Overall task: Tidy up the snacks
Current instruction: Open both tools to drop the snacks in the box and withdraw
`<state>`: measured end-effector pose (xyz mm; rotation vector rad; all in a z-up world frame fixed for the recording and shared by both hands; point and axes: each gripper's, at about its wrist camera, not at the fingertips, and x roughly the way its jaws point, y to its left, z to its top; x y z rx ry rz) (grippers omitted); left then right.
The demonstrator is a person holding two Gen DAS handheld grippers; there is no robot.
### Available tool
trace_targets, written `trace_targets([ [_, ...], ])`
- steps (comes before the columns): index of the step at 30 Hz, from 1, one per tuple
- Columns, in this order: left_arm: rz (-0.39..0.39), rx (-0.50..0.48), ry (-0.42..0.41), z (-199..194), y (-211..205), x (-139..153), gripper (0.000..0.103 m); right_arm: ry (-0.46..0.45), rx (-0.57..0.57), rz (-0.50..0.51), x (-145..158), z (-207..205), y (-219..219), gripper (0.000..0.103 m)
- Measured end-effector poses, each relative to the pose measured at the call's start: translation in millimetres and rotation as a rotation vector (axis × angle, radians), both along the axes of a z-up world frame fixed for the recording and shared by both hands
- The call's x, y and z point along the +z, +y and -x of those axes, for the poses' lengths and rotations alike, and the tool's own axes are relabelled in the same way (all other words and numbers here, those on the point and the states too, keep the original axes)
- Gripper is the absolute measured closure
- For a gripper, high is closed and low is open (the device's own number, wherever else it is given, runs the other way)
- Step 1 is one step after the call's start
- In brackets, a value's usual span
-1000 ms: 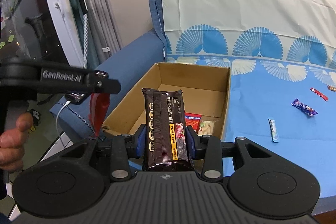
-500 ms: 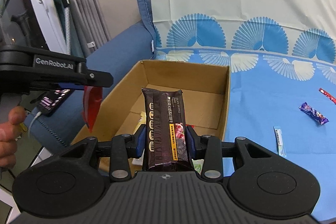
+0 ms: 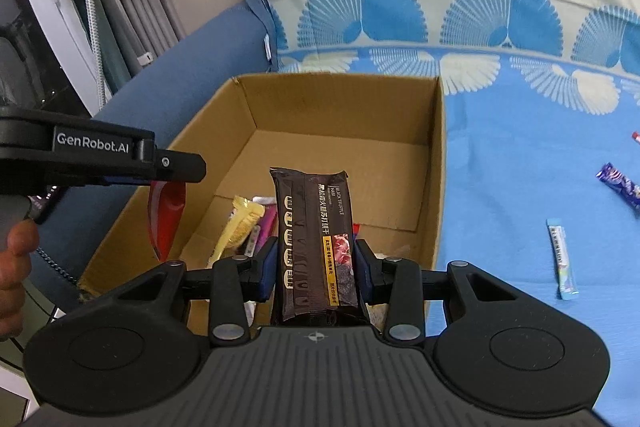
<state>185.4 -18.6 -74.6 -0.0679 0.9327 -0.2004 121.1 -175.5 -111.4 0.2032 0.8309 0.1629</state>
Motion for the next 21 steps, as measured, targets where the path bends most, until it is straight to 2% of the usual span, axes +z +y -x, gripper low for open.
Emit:
trace_targets([
  [11,-0.072,0.013,0.047,-15,0,-25,0.054,0.05,-0.006,-0.025,-19,-17,-2,0.06],
  [13,-0.068,0.025,0.048,-15,2,-21,0.035,0.048,-0.032,-0.026,-15,-18,-3,0.053],
  [14,-0.057,0.025,0.032,-12,3,-17,0.016,0.043,-0.039,-0.023,-12,-17,-3,0.043],
  [15,-0.049,0.026,0.003,-7,5,-11,0.004,0.032,-0.042,-0.024,-8,-16,-3,0.036],
  [16,-0.052,0.029,-0.032,-1,6,-4,0.0,0.023,-0.041,-0.024,-4,-13,-3,0.033],
  [18,-0.087,0.027,-0.078,12,6,6,0.0,0.011,-0.03,-0.012,5,-5,-1,0.026],
  [21,-0.136,0.011,-0.063,34,10,13,0.0,0.023,-0.019,-0.009,18,17,4,0.019],
])
